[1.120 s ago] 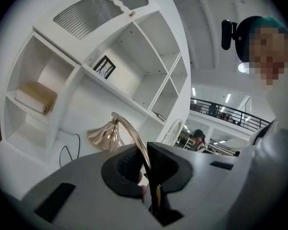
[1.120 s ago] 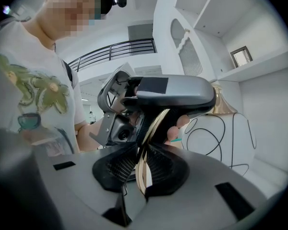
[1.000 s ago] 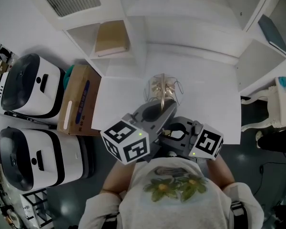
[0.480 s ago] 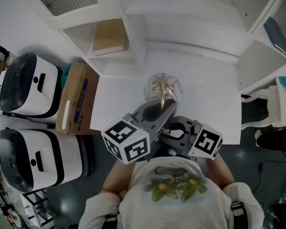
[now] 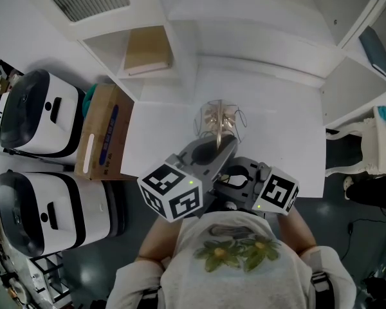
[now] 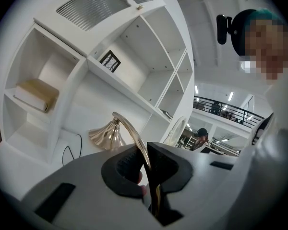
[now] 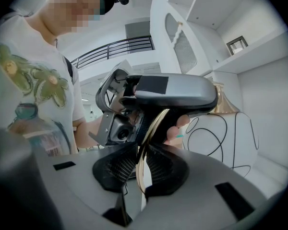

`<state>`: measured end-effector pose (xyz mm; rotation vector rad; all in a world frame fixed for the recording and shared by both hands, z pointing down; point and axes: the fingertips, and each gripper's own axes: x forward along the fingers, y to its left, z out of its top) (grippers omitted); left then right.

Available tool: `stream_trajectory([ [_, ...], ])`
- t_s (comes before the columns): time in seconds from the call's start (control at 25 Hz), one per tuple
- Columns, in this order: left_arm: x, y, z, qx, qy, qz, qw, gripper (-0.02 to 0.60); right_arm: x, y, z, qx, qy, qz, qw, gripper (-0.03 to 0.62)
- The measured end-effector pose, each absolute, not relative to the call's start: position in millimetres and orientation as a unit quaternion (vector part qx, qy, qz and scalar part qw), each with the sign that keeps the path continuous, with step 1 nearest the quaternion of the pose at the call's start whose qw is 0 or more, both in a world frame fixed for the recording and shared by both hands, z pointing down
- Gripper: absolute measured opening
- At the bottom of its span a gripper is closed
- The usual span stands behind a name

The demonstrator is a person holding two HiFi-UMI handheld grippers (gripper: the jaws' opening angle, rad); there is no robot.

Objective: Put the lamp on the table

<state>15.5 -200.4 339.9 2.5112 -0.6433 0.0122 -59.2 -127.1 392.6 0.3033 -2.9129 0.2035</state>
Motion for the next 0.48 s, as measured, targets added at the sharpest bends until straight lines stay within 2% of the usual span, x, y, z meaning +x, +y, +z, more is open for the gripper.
stream_trajectory([
  [0.48,17.6,-206.3,347.1,0.928,-0.254,0.011,0.273,0.046,-56.3,-130.6,398.1,0.089,-0.988,0.073,0.107,0.072],
])
